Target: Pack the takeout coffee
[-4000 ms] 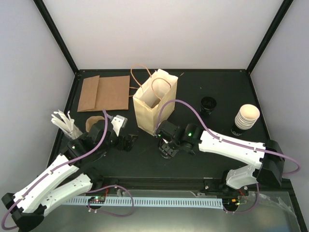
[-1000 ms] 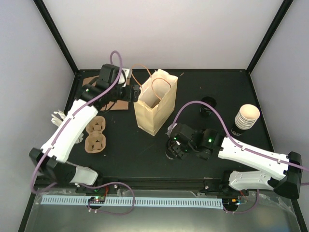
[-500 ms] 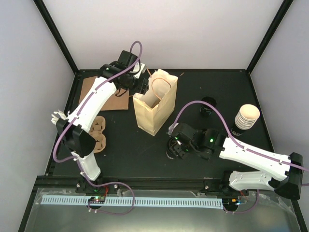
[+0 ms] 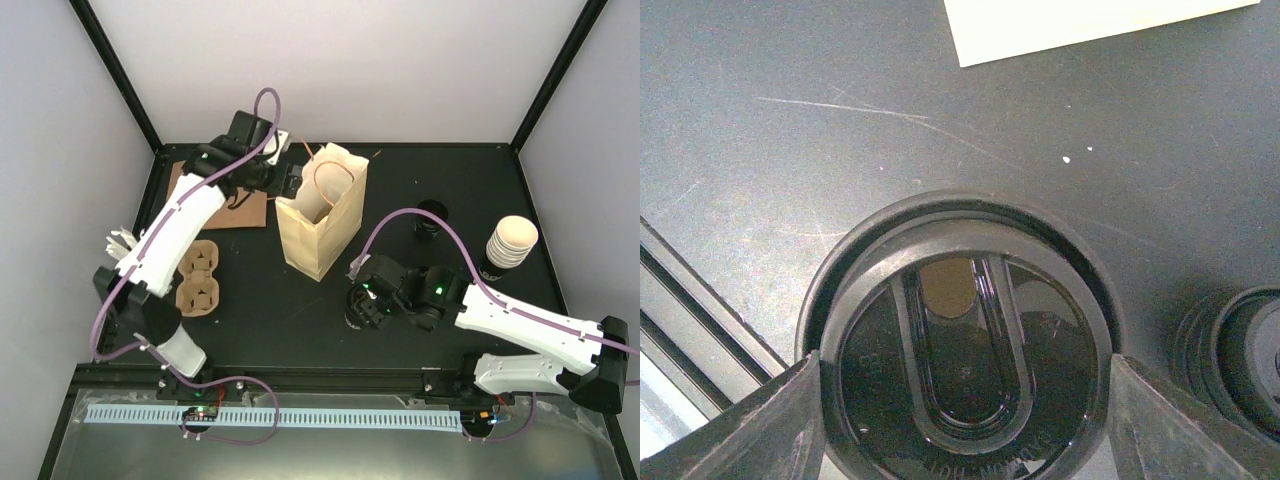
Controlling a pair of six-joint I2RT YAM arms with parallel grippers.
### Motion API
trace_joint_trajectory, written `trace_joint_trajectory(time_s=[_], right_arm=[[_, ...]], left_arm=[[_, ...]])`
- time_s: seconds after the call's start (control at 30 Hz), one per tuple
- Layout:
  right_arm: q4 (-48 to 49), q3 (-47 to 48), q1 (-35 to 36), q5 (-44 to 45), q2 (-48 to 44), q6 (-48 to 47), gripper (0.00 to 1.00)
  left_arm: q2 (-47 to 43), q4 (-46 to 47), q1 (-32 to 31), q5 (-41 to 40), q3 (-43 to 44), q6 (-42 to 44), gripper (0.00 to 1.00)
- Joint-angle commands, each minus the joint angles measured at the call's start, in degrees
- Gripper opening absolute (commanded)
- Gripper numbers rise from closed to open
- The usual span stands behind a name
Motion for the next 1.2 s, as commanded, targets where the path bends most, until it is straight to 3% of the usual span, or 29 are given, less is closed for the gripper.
trace_joint_trajectory(time_s=[0.0,0.1,0.2,0.47,0.6,1.0,1.07,1.17], right_arm=[[0.3,1.0,-0.4,0.6,-0.8,0.1,0.64],[0.2,1.0,-0.4,0.5,-0.8,0.1,0.64],[0.2,1.0,-0.5,0.3,-0.7,0.0,0.64],[0.1,1.5,-0.6,0.1,-0.5,-0.1,0.64],[0.1,1.6,-0.7,0.0,-0.5,-0.2,0.64],[-0.4,2.0,-0.7,0.2,-0.5,-0.5,0.64],[-0.4,2.3,-0.7,0.3,-0.3,-0.6,0.64],[-0.4,2.5,-0.7,0.2,0.0,-0.6,0.64]], left_arm=[[-9.5,11.0,0.3,-1.3,-8.4,2.0,0.99],[-15.8,21.2,0.3,1.3,-18.2,5.5,0.99],[-19.1,25.1,0.4,1.4,-22.5,5.5,0.99],[-15.3,18.5,1.1,3.9,-17.1,3.8,0.97],[-9.6,12.2,2.0,6.4,-10.1,2.6,0.89],[-3.3,5.8,2.1,6.5,-4.4,3.5,0.7],[-2.6,5.2,2.1,6.6,-4.0,3.7,0.64],[-2.0,5.3,2.1,9.1,-4.0,5.3,0.45]])
